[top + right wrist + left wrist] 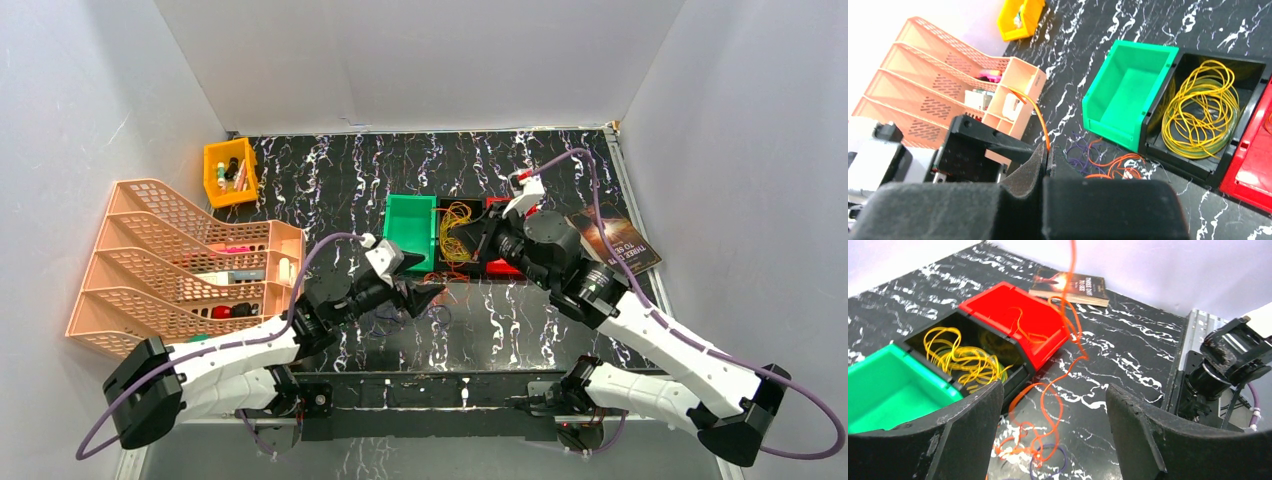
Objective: Untangle the cables
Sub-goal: Untie the cable.
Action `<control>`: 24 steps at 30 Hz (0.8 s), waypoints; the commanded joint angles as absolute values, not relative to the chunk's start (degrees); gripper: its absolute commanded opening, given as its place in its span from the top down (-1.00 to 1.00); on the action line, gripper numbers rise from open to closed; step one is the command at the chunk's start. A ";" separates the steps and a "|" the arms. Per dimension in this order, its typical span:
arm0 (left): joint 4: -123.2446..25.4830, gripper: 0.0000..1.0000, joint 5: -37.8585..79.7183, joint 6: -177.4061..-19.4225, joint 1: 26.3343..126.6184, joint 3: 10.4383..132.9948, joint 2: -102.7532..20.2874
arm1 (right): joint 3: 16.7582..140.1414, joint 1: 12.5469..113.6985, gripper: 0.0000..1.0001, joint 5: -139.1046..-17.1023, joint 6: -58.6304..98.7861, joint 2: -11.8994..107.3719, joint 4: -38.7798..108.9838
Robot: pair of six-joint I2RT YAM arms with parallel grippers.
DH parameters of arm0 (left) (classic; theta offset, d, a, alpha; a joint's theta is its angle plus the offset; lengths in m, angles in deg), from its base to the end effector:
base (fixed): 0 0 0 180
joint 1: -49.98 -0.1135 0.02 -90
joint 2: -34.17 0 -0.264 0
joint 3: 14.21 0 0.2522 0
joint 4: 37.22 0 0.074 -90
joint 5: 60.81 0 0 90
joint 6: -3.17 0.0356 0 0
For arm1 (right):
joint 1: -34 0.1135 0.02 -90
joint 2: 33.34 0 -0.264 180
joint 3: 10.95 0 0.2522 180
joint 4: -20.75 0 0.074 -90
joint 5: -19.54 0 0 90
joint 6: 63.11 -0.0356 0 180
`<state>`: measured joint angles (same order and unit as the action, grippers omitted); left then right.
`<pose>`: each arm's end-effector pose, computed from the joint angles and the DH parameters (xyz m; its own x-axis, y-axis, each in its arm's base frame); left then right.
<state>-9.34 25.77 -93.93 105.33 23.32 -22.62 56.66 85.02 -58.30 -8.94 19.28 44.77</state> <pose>0.1244 -0.1837 0.2676 -0.0211 -0.1865 -0.9822 0.8587 0.4998 -0.1133 0.1384 0.1591 0.3714 -0.4483 0.3557 -0.8201 -0.4522 0.7011 0.5513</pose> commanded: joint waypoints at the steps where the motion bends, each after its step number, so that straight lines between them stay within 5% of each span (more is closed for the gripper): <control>1: -2.79 -0.47 18.19 -89.13 105.48 28.27 -26.19 | 60.95 85.24 1.00 -56.19 -9.35 19.24 39.18; 14: 6.06 -0.43 13.31 -89.75 105.65 30.83 -40.11 | 65.99 85.23 1.00 -60.24 -10.81 20.06 35.58; 24: 8.94 -0.01 20.44 -91.84 105.74 21.74 -43.31 | 74.26 85.24 1.00 -61.05 -7.08 20.44 35.03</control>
